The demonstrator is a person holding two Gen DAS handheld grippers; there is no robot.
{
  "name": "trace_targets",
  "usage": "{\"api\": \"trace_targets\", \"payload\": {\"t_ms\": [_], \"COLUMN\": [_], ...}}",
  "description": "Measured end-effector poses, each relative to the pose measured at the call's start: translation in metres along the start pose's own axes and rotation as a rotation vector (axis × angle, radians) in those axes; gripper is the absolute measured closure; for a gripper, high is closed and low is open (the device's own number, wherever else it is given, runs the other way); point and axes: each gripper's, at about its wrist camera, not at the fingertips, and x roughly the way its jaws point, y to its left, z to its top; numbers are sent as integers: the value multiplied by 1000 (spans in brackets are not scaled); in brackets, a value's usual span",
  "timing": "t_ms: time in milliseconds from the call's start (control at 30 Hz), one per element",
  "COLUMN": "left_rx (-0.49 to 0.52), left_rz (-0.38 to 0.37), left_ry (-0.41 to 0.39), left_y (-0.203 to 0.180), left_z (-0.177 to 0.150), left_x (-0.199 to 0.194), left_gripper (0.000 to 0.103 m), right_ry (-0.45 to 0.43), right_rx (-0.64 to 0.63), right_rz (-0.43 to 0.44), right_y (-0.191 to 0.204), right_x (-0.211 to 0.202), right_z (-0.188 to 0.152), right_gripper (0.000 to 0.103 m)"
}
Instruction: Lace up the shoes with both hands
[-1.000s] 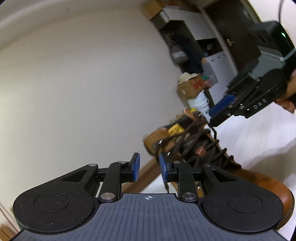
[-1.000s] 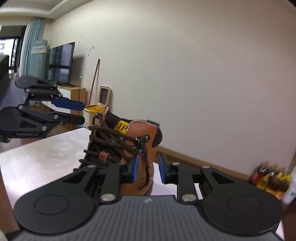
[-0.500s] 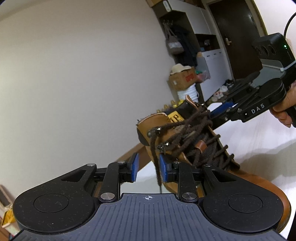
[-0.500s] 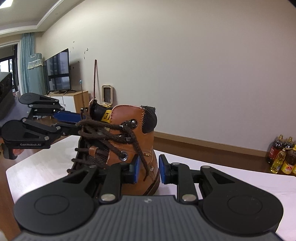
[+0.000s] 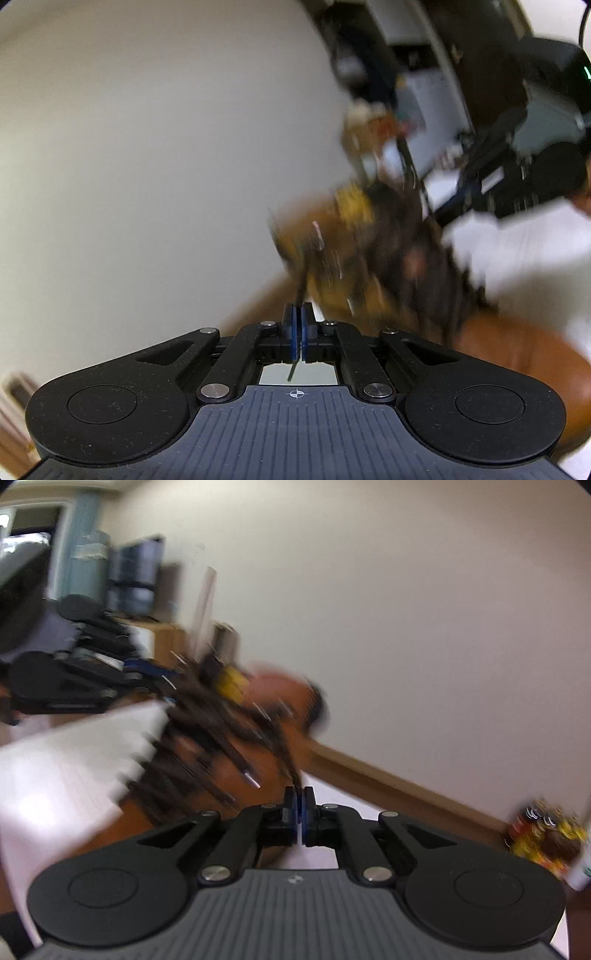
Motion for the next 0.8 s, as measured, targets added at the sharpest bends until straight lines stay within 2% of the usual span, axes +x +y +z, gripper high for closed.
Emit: {"api": "trace_targets", "payload": {"t_ms": [233, 400, 500, 700, 800], "left_rx": [-104, -219, -244, -253, -231], "left_rz": [-43, -83, -83, -80, -68], "left_ry": [-32, -53, -64, -86, -85], "left_y": [8, 20, 21, 13, 3], "left_z": [-5, -4, -6, -3, -1], "left_x": [-19, -36, -40, -40, -39], "left_gripper": [102, 101, 101, 101, 101], "right_ry": [45, 57, 37, 14, 1], "right_rx": [49, 234, 335, 375, 349], "right_rz": [44, 158, 211, 246, 200], "right_y": [-31, -68, -89, -117, -131], "right_x": [-42, -70, -94, -118, -135], "right_z": [-42, -65, -87, -119, -131], "right_gripper": [101, 101, 100, 100, 89]}}
